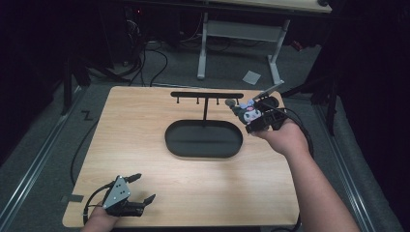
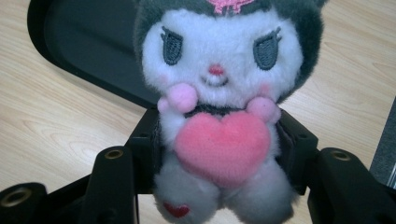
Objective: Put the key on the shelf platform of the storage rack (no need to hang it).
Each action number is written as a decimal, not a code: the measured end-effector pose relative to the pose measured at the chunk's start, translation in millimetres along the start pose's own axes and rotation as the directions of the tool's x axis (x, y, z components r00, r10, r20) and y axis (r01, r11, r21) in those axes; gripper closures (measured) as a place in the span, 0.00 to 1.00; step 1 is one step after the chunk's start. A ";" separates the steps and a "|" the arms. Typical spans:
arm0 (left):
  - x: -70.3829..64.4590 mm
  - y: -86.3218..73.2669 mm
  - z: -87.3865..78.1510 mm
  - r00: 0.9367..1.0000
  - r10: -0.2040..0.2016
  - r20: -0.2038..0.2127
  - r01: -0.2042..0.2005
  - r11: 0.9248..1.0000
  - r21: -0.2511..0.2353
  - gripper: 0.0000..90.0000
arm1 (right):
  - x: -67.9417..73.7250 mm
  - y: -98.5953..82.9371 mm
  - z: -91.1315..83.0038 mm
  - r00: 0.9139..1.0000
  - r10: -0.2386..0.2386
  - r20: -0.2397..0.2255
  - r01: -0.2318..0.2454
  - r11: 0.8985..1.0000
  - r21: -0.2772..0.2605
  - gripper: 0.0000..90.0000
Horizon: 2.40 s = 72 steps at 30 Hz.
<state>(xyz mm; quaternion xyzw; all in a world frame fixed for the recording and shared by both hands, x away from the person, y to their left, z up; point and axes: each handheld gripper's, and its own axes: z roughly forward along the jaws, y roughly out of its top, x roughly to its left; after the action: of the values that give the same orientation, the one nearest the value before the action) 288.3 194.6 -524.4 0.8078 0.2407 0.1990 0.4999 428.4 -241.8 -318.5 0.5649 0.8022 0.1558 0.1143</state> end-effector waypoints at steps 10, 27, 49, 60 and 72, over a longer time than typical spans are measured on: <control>0.1 -0.1 0.1 1.000 -0.002 0.001 0.002 1.000 -0.003 0.17 | 3.7 16.7 -2.6 1.000 -0.001 -0.006 0.001 1.000 -0.021 0.51; 0.3 -0.3 -1.0 1.000 -0.004 0.003 0.004 1.000 -0.005 0.17 | -13.9 26.3 0.2 0.997 0.073 -0.015 -0.073 0.996 -0.049 0.51; -0.2 -1.1 -1.8 1.000 -0.012 -0.011 0.012 1.000 -0.018 0.17 | -45.8 -0.2 52.6 0.975 0.193 -0.106 -0.200 0.978 -0.061 0.48; 0.5 -1.1 -1.9 1.000 -0.013 -0.008 0.013 1.000 -0.018 0.17 | -42.6 0.6 68.8 0.979 0.193 -0.064 -0.196 0.979 -0.056 0.41; -0.5 -1.3 -2.1 1.000 -0.013 -0.012 0.013 1.000 -0.021 0.17 | -43.6 -10.3 64.0 0.981 0.187 -0.047 -0.190 0.979 -0.073 0.39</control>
<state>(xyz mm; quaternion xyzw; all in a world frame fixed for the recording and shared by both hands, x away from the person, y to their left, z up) 286.5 196.3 -524.7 0.7997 0.2468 0.2034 0.5081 457.1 -278.4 -381.3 0.6304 0.7405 0.2081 0.1050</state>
